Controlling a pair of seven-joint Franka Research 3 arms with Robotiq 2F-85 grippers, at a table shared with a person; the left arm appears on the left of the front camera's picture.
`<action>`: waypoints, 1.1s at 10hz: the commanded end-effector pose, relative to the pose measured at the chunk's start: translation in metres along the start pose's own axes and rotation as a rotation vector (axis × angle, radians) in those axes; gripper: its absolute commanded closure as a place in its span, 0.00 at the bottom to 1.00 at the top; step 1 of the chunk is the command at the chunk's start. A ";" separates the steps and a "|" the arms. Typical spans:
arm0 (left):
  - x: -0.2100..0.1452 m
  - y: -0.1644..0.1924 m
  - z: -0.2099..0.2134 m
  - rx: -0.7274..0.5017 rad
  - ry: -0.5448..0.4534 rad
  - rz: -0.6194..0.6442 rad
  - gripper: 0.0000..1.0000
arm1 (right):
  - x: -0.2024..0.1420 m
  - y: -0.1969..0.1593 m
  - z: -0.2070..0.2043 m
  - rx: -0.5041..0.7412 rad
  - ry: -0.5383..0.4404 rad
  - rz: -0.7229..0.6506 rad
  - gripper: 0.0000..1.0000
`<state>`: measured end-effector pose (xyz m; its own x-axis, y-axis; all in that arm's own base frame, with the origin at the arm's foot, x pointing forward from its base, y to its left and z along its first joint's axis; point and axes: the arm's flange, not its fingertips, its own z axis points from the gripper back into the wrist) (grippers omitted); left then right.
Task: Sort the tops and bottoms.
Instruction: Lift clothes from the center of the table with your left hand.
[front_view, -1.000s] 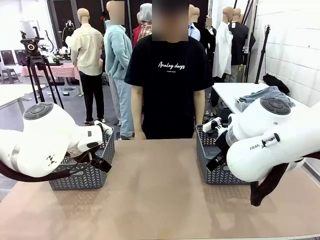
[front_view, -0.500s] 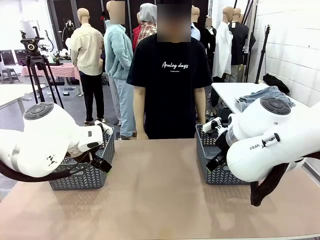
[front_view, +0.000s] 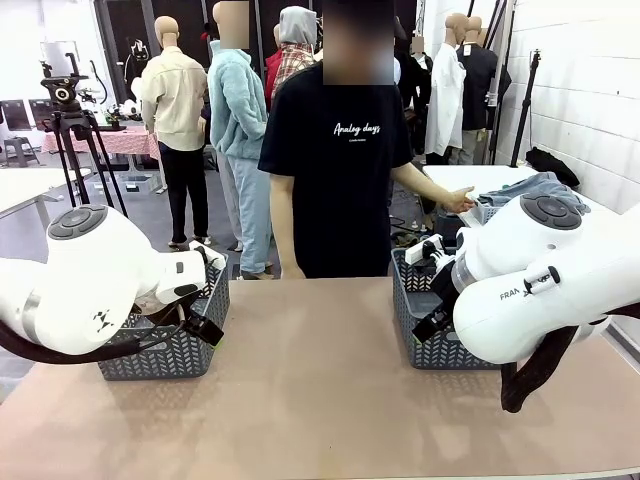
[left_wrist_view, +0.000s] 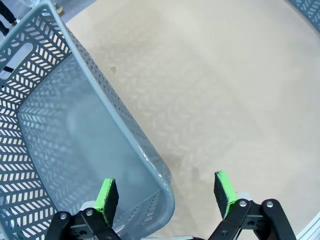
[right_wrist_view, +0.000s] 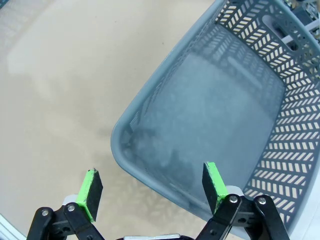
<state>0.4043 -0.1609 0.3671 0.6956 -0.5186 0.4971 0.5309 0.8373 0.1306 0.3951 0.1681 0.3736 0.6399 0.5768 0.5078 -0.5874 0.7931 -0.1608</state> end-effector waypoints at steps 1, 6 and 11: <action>-0.001 0.003 0.000 0.000 0.000 0.005 0.00 | 0.000 0.000 0.000 0.000 0.000 -0.001 0.00; -0.001 0.003 0.000 0.000 0.000 0.005 0.00 | 0.000 0.000 0.000 0.000 0.000 -0.001 0.00; -0.001 0.003 0.000 0.000 0.000 0.005 0.00 | 0.000 0.000 0.000 0.000 0.000 -0.001 0.00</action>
<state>0.4043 -0.1610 0.3671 0.6957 -0.5187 0.4970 0.5309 0.8373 0.1306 0.3951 0.1681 0.3736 0.6399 0.5768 0.5078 -0.5874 0.7932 -0.1608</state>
